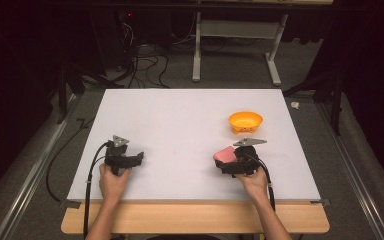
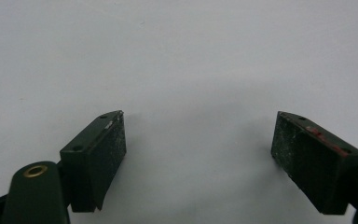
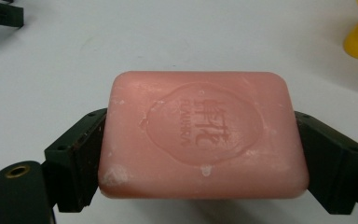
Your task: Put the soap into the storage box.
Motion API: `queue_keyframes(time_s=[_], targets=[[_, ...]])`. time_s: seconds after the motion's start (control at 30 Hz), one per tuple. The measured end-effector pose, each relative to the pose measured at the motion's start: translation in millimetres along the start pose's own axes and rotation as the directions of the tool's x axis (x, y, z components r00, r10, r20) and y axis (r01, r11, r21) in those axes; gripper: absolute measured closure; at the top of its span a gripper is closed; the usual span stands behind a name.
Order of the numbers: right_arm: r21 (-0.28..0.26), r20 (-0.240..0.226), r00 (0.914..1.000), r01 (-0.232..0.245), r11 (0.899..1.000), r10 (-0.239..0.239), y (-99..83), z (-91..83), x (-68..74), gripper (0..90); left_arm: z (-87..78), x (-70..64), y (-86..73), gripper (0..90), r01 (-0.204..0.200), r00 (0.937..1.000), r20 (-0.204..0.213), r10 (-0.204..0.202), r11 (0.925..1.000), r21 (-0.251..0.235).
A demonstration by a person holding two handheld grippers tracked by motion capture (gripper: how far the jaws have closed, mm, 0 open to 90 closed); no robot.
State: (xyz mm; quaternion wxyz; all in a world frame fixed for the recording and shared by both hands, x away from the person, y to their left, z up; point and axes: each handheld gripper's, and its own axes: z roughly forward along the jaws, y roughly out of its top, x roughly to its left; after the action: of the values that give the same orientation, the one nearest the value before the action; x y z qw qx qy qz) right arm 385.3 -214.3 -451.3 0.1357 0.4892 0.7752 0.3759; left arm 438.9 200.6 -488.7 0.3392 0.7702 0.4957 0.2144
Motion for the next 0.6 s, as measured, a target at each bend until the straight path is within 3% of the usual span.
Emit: queue_keyframes(time_s=[0.6], targets=[[-0.028,0.065,0.9955,-0.067,0.997,0.069,2.1,-19.9,-19.5,13.4,0.0,0.0,0.0,18.1,0.000,1.0000,0.000,0.000,1.0000,0.000]])
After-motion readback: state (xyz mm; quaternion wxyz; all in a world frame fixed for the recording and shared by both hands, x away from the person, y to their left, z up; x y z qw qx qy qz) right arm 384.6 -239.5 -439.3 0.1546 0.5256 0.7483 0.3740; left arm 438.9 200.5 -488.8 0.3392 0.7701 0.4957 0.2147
